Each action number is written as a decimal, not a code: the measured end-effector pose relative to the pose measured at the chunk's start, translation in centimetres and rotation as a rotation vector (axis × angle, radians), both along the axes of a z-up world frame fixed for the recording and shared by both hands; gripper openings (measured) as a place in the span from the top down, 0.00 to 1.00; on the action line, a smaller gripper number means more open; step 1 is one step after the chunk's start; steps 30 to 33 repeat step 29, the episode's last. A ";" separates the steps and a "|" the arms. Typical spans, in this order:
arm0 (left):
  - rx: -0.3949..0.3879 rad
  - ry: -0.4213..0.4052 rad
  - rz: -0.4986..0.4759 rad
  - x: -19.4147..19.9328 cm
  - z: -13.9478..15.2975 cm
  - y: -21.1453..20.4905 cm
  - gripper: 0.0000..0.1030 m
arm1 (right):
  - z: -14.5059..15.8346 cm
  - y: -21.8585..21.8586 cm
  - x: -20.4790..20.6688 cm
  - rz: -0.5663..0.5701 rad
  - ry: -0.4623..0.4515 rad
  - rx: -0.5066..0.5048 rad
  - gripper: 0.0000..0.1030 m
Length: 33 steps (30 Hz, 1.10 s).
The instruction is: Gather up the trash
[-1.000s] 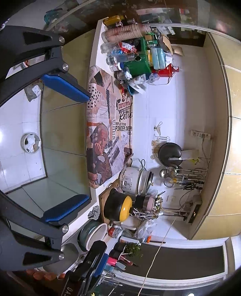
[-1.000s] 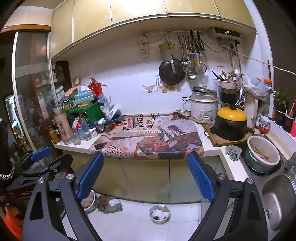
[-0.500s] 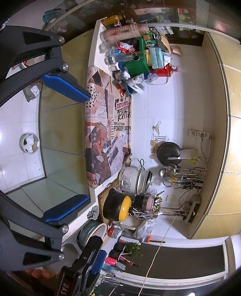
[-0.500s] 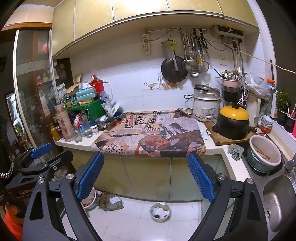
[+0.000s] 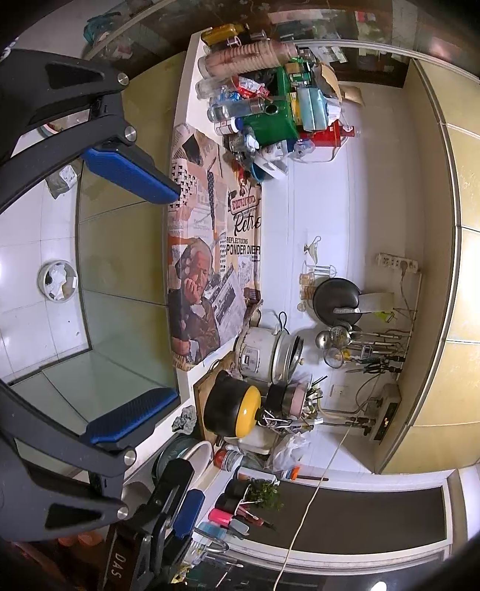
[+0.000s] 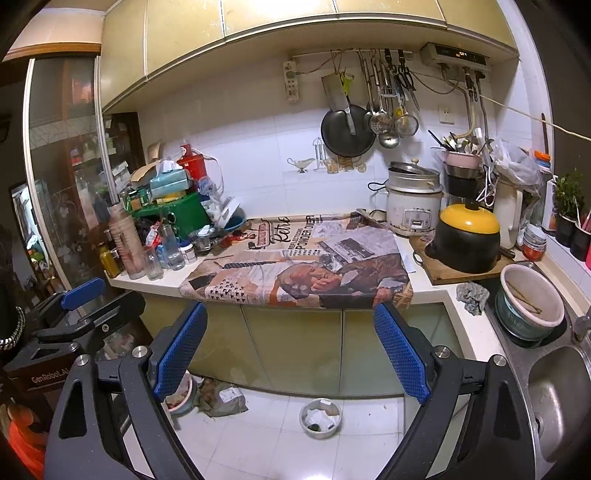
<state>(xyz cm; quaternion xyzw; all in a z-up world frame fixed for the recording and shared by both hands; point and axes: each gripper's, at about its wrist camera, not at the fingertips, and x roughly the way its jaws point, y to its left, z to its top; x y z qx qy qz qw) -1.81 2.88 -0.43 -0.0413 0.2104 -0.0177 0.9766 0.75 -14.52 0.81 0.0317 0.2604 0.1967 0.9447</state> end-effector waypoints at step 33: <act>-0.011 0.028 -0.024 3.1 -0.5 -1.1 0.03 | -0.9 -0.4 1.3 -0.010 0.025 0.002 0.12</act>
